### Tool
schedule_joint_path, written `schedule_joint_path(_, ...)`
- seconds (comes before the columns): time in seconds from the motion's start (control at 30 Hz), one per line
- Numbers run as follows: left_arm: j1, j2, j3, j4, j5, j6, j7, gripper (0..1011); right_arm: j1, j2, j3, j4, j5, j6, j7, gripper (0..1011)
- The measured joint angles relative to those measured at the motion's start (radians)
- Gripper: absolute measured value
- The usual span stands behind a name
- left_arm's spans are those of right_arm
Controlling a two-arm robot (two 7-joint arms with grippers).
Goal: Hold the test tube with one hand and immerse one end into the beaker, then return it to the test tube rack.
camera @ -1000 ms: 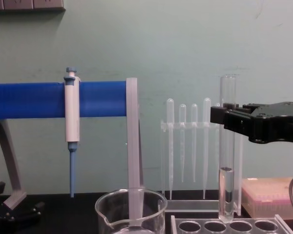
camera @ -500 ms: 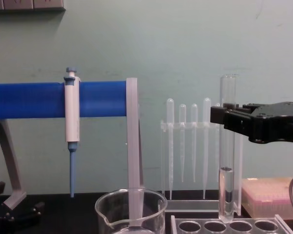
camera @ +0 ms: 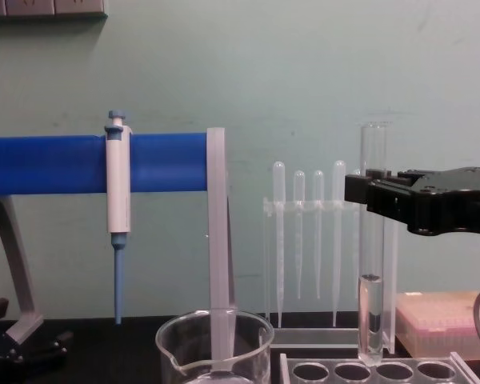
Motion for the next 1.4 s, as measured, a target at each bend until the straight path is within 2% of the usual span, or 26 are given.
schedule_joint_path(1.07, 0.0, 0.0, 0.0, 0.0, 0.0, 0.0, 0.0, 1000, 0.001, 0.0, 0.0, 0.0, 0.0, 0.0, 0.0, 224)
schedule_joint_path(1.27, 0.0, 0.0, 0.0, 0.0, 0.0, 0.0, 0.0, 1000, 0.051, -0.017, -0.024, -0.001, -0.001, 0.014, 0.005, 224)
schedule_joint_path(1.4, 0.0, 0.0, 0.0, 0.0, 0.0, 0.0, 0.0, 1000, 0.125, -0.055, -0.067, 0.028, -0.007, 0.02, 0.019, 224)
